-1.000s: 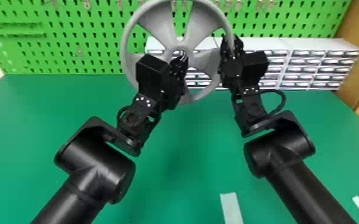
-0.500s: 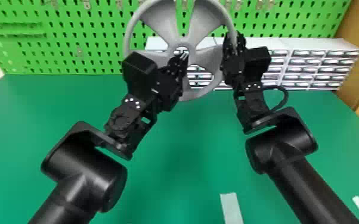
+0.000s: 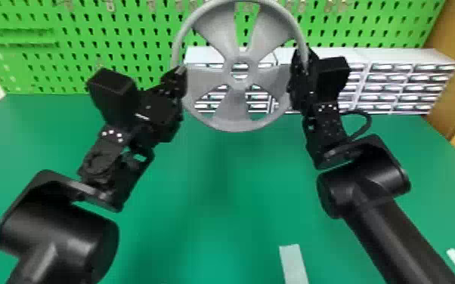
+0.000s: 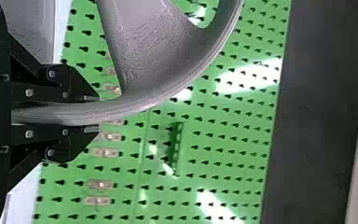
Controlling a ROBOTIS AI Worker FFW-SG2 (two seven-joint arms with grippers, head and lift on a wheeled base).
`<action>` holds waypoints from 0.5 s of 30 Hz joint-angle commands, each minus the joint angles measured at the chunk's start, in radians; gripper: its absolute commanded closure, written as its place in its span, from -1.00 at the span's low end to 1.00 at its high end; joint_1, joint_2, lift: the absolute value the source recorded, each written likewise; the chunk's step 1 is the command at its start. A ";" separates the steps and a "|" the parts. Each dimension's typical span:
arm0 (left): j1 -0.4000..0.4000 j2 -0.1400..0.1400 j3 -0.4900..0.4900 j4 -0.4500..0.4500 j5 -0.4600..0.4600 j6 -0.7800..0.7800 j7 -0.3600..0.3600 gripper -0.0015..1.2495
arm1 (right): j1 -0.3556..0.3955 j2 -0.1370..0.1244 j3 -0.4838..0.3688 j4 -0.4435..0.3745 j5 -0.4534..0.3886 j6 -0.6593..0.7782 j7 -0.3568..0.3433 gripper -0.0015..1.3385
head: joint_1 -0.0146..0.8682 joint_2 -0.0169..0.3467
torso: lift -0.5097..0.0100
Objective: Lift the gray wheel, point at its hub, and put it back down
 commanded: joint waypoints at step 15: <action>0.063 -0.003 0.279 -0.022 -0.146 -0.003 0.086 0.96 | 0.012 0.001 -0.019 -0.028 -0.026 0.070 0.026 0.98 | 0.60 -0.65 | 0.62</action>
